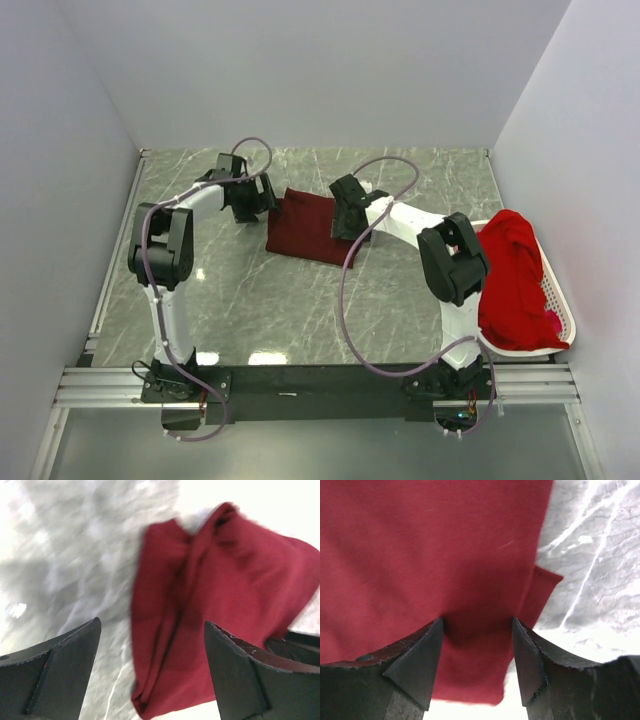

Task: Fold and stack the t-shirts
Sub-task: Neatly place the folded tshirt to the corner

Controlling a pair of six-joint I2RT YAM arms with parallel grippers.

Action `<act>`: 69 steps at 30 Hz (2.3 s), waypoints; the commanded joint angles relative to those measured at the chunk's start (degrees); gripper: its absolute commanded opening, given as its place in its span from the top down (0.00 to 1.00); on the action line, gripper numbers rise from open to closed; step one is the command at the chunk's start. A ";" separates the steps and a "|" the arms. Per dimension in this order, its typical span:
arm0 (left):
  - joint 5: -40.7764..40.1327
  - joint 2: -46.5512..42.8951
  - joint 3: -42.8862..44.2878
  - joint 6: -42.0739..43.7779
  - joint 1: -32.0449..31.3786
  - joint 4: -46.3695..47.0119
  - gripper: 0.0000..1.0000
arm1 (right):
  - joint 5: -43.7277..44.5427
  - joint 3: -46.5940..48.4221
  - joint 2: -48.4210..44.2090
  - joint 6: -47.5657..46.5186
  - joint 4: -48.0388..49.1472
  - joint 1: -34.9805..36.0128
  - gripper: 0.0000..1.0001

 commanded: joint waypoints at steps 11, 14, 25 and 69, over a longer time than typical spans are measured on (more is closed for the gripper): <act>-0.12 10.21 8.60 8.36 -4.92 -9.05 0.17 | -0.98 0.84 1.36 -1.04 1.04 -4.61 0.37; -1.62 11.44 9.04 8.45 -6.59 -9.93 0.23 | -1.51 2.68 1.80 -1.39 0.42 -4.61 0.37; -18.39 11.01 15.27 6.60 -8.26 -15.02 0.99 | -1.86 6.82 -5.83 -2.80 -1.86 -4.61 0.26; -39.43 27.79 40.94 53.62 19.42 18.54 0.96 | 0.60 -16.73 -30.72 -2.71 4.73 -3.56 0.27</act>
